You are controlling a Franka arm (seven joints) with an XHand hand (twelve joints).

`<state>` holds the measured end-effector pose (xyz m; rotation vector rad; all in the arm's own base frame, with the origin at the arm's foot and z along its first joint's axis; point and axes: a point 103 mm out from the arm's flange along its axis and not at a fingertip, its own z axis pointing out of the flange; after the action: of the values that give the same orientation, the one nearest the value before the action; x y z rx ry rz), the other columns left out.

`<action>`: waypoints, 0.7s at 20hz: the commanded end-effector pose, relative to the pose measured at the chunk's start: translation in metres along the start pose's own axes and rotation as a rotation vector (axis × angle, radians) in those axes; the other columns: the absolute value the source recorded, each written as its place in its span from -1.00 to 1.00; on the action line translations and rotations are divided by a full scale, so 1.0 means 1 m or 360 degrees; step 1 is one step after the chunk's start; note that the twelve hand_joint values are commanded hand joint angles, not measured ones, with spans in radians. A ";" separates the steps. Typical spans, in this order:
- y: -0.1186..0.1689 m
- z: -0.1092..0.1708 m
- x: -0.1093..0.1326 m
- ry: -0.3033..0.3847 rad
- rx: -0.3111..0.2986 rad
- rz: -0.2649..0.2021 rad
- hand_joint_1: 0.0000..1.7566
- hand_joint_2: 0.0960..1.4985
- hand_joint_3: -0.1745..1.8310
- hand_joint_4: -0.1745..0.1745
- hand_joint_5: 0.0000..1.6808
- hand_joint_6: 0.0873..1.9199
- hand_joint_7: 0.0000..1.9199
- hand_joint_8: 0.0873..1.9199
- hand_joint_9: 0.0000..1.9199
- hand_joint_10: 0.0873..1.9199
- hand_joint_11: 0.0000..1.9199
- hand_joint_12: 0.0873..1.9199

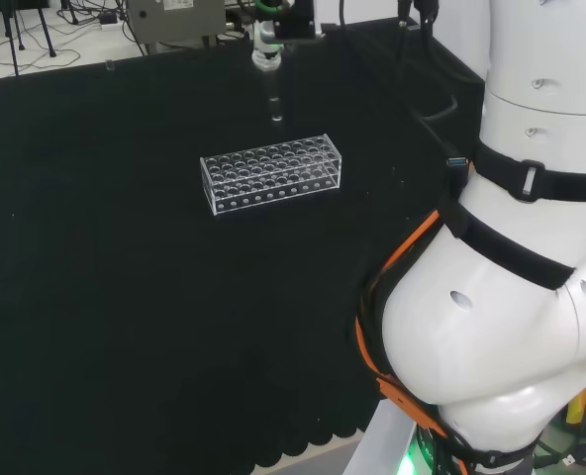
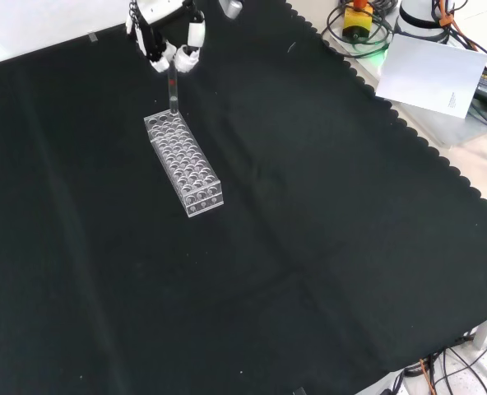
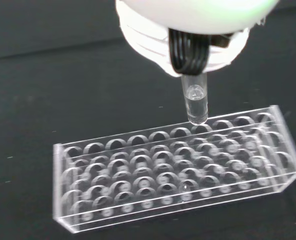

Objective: Shake the test tube.

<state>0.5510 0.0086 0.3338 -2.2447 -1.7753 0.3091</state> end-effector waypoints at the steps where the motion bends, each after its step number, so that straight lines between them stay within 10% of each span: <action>1: 0.000 -0.003 -0.035 -0.0029 -0.0012 0.0116 0.63 -0.27 -0.21 -1.00 0.66 -0.67 0.55 -0.56 0.56 -1.00 -0.24 0.22; 14: 0.001 0.009 -0.001 0.0033 0.0026 0.0033 0.63 -0.27 -0.21 -1.00 0.66 -0.67 0.56 -0.57 0.56 -1.00 -0.24 0.22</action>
<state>0.5444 -0.0116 0.3293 -2.2886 -1.7108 0.3229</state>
